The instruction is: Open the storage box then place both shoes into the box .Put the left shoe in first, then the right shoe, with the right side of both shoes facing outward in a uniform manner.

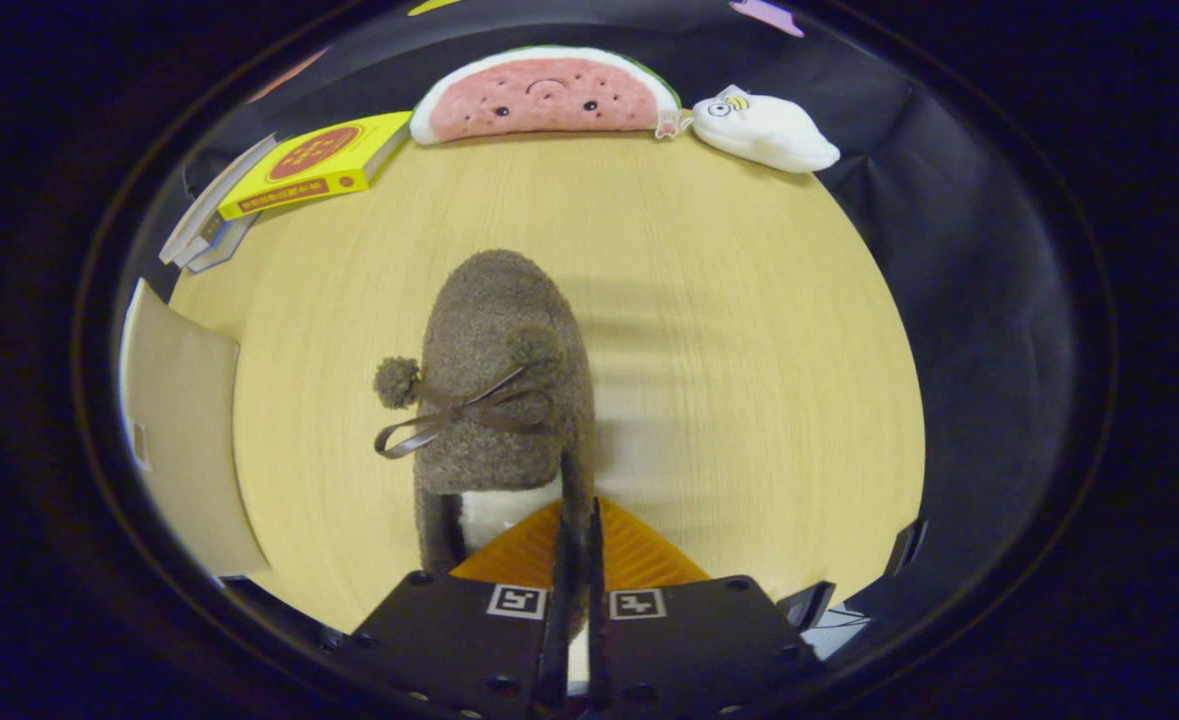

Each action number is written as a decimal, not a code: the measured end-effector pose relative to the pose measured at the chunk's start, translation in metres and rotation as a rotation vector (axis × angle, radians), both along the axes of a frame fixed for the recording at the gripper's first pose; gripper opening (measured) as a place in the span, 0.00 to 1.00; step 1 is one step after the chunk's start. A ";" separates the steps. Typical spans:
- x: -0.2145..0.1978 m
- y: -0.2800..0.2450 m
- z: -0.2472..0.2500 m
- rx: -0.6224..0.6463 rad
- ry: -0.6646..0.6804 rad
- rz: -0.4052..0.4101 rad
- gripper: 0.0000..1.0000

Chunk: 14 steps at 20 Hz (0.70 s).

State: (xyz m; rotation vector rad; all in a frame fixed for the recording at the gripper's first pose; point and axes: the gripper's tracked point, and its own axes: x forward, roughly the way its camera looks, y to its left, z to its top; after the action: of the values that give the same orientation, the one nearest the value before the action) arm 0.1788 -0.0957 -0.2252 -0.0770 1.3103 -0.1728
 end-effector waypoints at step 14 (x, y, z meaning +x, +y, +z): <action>-0.017 0.019 0.024 0.068 0.042 -0.024 0.01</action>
State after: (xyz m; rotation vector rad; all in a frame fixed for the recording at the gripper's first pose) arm 0.1614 -0.0762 -0.2014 -0.0077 1.3587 -0.1474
